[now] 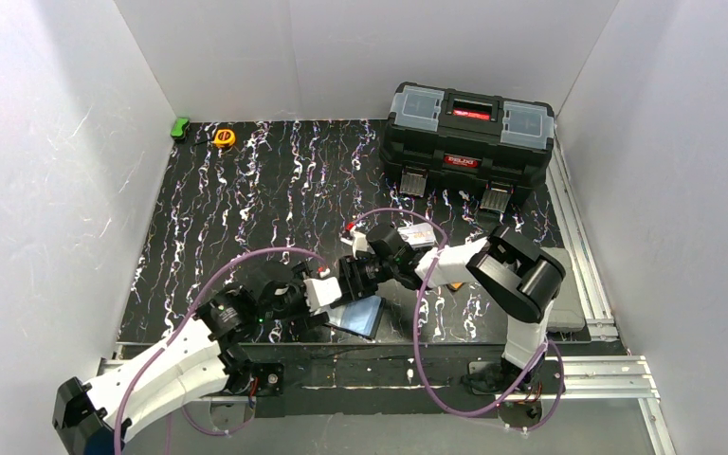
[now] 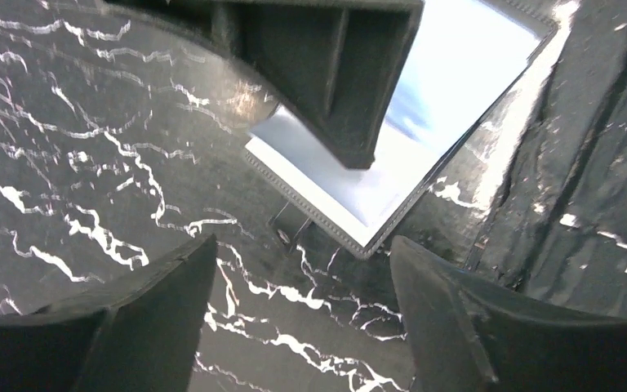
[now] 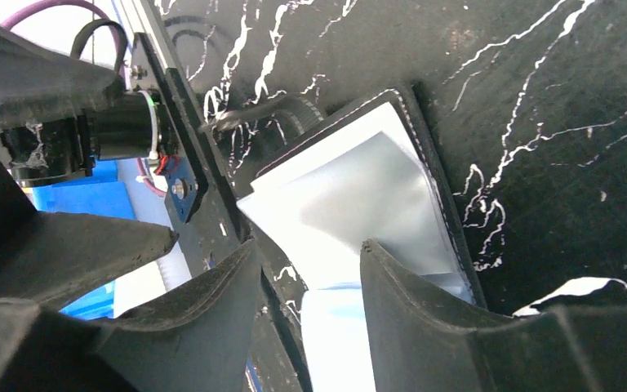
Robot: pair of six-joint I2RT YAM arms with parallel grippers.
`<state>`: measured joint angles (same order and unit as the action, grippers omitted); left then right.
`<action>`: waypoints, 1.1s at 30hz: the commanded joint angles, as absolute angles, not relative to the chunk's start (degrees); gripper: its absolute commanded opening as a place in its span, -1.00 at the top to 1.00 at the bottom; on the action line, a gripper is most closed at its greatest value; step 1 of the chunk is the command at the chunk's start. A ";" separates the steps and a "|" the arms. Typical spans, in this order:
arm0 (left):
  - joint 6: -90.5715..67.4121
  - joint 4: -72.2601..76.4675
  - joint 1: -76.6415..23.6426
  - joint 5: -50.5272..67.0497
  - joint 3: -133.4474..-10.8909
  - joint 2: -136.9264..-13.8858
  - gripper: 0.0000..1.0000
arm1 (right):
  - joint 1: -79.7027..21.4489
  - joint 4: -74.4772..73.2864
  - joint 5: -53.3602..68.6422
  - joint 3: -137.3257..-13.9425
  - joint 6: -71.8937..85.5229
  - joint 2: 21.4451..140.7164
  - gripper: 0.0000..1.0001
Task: Put the credit cards into the card holder
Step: Open the card holder at the center of the board.
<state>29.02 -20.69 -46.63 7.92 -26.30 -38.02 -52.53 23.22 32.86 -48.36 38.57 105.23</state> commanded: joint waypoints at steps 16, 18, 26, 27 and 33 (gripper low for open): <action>36.88 -15.50 -46.82 26.00 -27.36 -39.15 -0.59 | -52.65 16.87 32.07 -52.58 36.77 106.89 0.00; 39.17 -14.47 -46.76 27.68 -27.46 -42.66 -0.17 | -52.48 16.20 33.30 -53.14 36.96 106.65 0.04; 40.56 -6.40 -46.82 24.58 -22.29 -47.76 0.56 | -51.82 17.85 33.25 -51.10 36.98 103.98 0.05; 40.42 -6.22 -46.81 23.81 -22.18 -48.44 0.56 | -51.77 18.11 33.30 -50.90 37.08 103.79 0.05; 41.93 -4.65 -46.78 19.22 -20.40 -51.57 0.59 | -51.30 19.19 33.29 -49.14 37.28 101.64 0.05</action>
<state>40.23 -6.94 -46.63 22.02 -21.89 -50.28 -51.83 17.65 32.71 -50.33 37.43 105.19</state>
